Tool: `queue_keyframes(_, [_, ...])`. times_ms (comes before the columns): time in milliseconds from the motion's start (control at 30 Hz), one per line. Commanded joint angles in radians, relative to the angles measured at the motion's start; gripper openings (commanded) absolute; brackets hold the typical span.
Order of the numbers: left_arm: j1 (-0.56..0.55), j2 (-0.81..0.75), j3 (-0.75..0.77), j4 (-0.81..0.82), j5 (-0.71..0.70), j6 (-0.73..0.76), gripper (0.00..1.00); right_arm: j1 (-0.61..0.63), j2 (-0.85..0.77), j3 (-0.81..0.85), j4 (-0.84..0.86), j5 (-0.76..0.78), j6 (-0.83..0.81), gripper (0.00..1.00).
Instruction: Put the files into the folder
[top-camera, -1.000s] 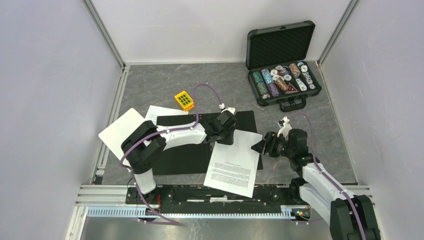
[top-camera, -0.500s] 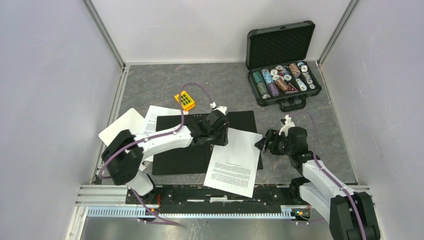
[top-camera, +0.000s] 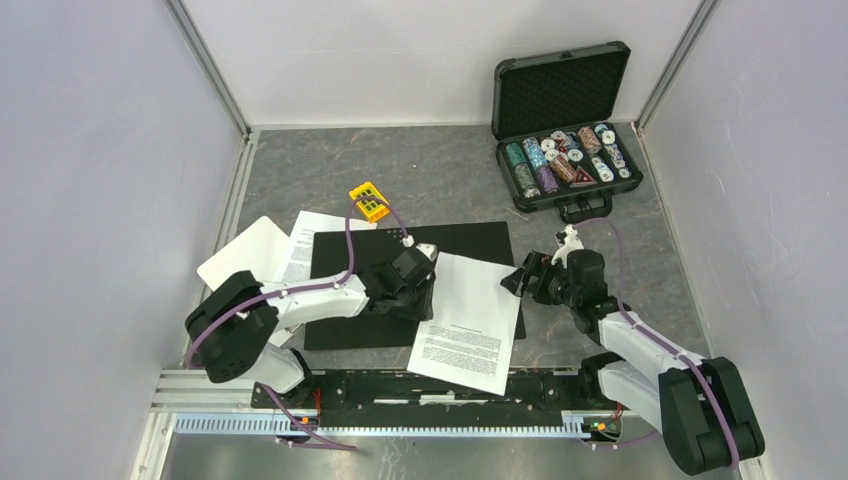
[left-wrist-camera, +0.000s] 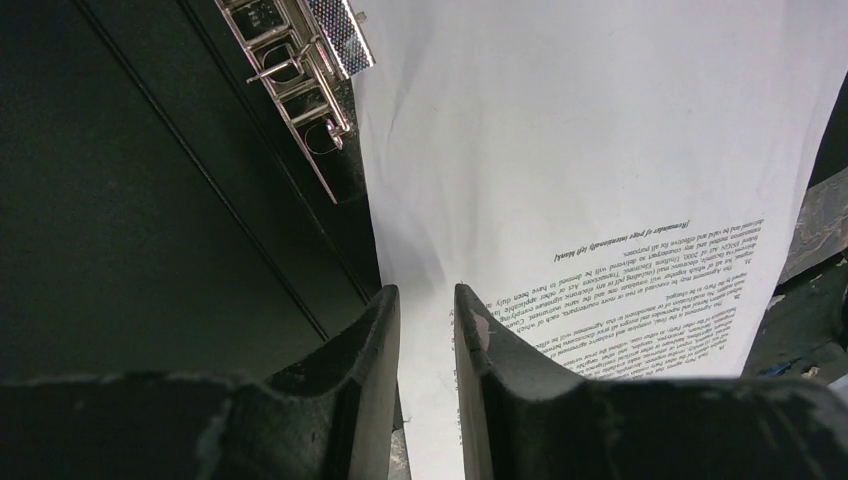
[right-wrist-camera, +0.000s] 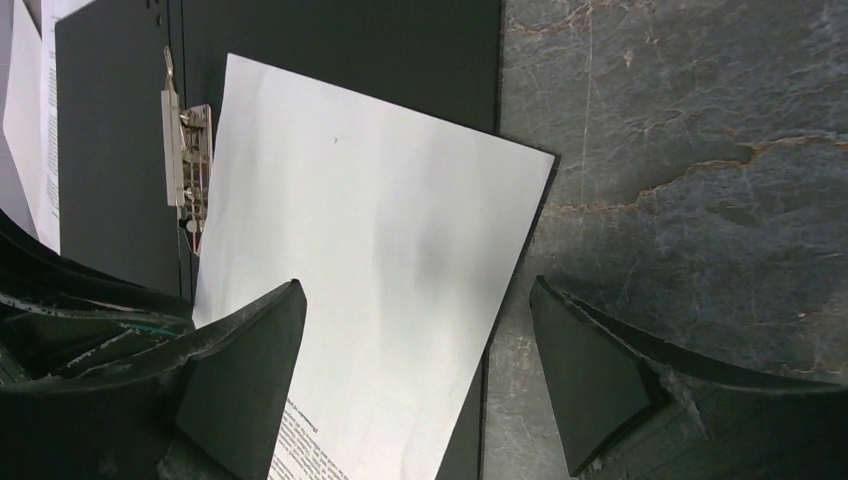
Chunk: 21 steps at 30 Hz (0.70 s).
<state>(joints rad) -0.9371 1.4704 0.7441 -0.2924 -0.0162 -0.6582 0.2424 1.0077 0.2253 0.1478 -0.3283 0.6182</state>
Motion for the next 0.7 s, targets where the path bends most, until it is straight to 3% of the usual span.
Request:
queue_keyframes(0, [0.001, -0.031, -0.028, 0.08, 0.01, -0.051, 0.33, 0.005, 0.008, -0.034, 0.108, 0.038, 0.072, 0.9])
queue_keyframes(667, [0.001, -0.017, -0.062, 0.123, -0.012, -0.076, 0.33, 0.005, 0.009, -0.09, 0.402, -0.111, 0.228, 0.9])
